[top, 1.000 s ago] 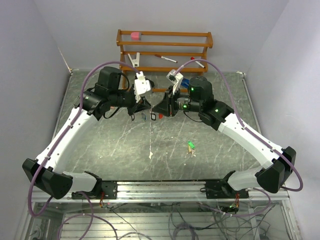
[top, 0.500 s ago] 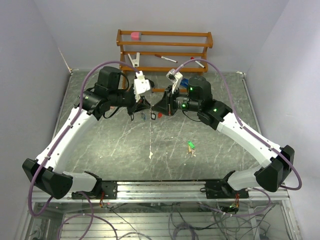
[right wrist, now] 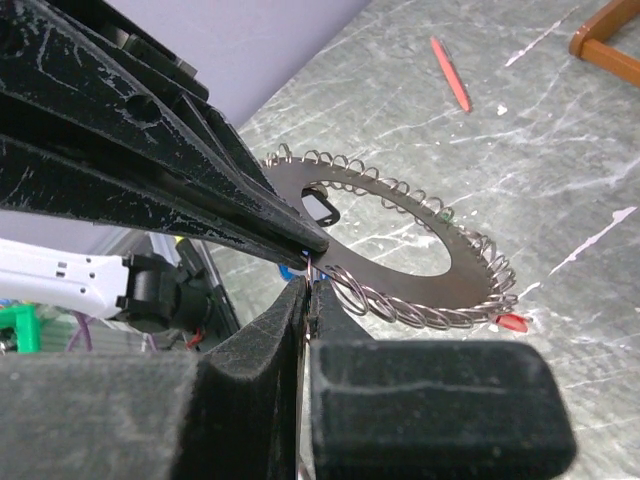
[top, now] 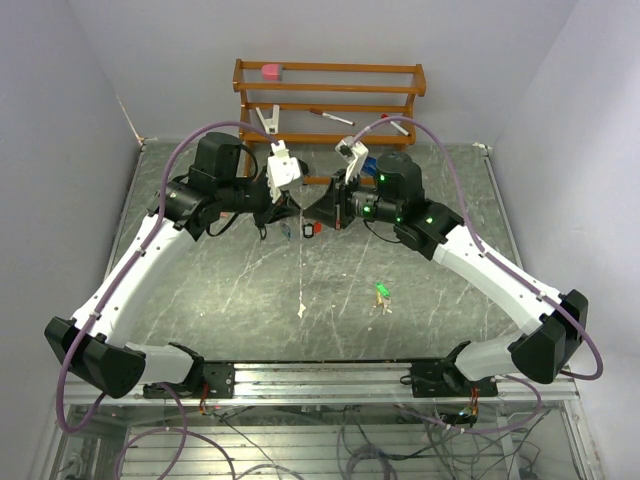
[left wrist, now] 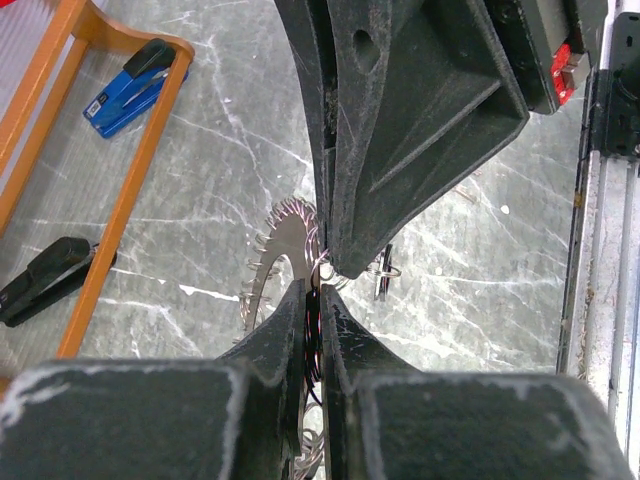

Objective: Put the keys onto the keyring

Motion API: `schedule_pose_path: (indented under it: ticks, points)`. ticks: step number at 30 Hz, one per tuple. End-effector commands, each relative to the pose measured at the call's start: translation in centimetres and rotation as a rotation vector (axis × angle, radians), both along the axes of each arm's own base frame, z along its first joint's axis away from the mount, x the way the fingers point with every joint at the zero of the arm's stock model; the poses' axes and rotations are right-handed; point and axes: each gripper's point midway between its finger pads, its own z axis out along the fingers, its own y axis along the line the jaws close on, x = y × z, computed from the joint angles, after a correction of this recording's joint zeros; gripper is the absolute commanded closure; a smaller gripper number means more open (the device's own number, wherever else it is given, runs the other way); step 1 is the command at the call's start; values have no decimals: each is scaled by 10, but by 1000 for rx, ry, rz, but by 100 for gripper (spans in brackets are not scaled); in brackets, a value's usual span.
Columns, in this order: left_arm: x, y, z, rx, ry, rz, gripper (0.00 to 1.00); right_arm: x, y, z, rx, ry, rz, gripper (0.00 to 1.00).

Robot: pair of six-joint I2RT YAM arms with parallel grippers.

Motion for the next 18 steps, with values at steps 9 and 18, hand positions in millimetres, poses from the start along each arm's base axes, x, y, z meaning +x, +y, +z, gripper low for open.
schedule_pose_path:
  ticks: [9,18]
  points:
    - [21,-2,6,14,-62,37,64,11,-21,-25,-22,320,-291,100]
    - [21,-15,2,-24,36,17,64,9,-37,-53,-36,512,-461,100]
